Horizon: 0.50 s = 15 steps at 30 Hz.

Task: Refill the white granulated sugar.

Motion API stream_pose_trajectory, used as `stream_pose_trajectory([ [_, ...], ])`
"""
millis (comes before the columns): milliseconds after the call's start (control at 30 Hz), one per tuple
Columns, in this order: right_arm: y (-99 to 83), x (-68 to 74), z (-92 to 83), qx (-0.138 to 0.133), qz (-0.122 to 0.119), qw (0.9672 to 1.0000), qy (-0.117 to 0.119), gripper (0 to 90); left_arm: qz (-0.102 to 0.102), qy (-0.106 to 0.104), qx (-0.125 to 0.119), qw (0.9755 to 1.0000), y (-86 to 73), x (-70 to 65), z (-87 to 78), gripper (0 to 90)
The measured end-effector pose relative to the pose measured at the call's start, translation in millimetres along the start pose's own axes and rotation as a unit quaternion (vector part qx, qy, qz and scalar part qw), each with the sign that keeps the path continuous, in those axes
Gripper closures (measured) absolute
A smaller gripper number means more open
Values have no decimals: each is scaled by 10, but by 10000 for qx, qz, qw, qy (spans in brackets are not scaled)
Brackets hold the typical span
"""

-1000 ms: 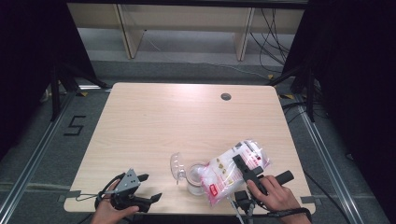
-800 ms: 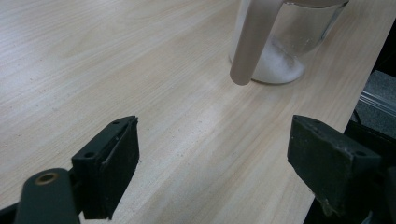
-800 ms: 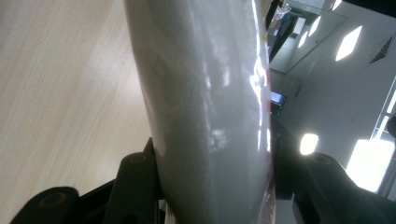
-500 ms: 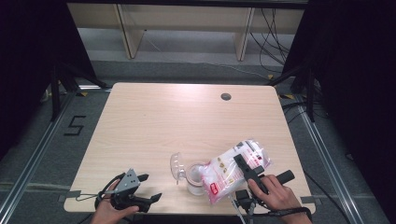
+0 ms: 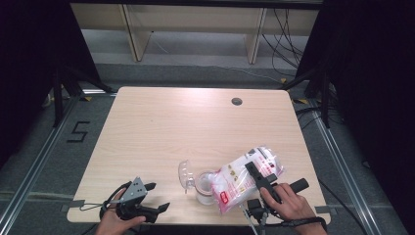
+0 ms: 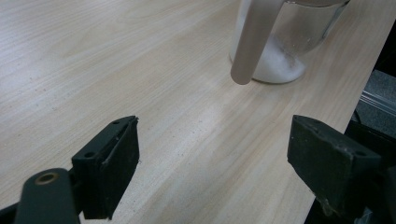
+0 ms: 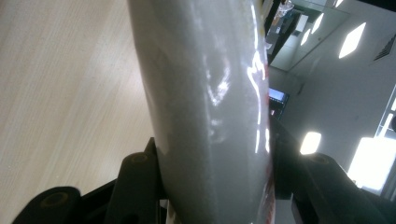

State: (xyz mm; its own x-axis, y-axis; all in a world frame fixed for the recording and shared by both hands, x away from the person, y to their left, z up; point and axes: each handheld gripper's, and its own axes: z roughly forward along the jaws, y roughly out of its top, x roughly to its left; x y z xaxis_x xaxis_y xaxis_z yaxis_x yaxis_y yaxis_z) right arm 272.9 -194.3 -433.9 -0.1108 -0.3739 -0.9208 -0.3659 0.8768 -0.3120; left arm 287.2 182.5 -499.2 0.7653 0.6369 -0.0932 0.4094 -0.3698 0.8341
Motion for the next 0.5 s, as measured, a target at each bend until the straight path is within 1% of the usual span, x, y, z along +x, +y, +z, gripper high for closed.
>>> stream_pose_trajectory([
  [33,-5,5,0,16,24,10000,12,581,2,6,2,10000,0,2,-2,166],
  [67,-9,26,-6,75,151,9998,47,581,132,25,59,9999,4,21,-12,166],
  [100,-11,30,-7,82,169,9998,49,581,197,29,57,9998,7,30,-13,167],
  [133,-12,30,-6,76,166,9998,48,581,180,26,51,9998,7,27,-11,166],
  [167,-13,30,-5,70,170,9998,46,581,68,1,19,10000,2,9,-5,166],
  [200,-14,31,-4,69,169,9998,46,581,3,-1,2,10000,0,0,0,166],
  [233,-15,33,-3,73,171,9998,52,582,2,-7,-26,10000,-2,-1,4,166],
  [300,-16,33,-2,70,174,9998,62,582,27,1,31,10000,0,5,-3,166],
  [333,-14,26,-6,101,152,9998,105,583,50,7,53,10000,0,9,-6,166],
  [367,-15,33,-3,71,178,9998,58,583,46,8,52,10000,0,9,-6,166],
  [433,-15,32,-3,73,173,9998,53,583,48,6,47,10000,0,8,-7,166],
  [467,-15,32,-3,71,180,9998,56,583,4,-3,2,10000,0,1,-1,167],
  [500,-15,30,-2,63,163,9998,56,583,5,-6,7,10000,-1,1,-1,166],
])
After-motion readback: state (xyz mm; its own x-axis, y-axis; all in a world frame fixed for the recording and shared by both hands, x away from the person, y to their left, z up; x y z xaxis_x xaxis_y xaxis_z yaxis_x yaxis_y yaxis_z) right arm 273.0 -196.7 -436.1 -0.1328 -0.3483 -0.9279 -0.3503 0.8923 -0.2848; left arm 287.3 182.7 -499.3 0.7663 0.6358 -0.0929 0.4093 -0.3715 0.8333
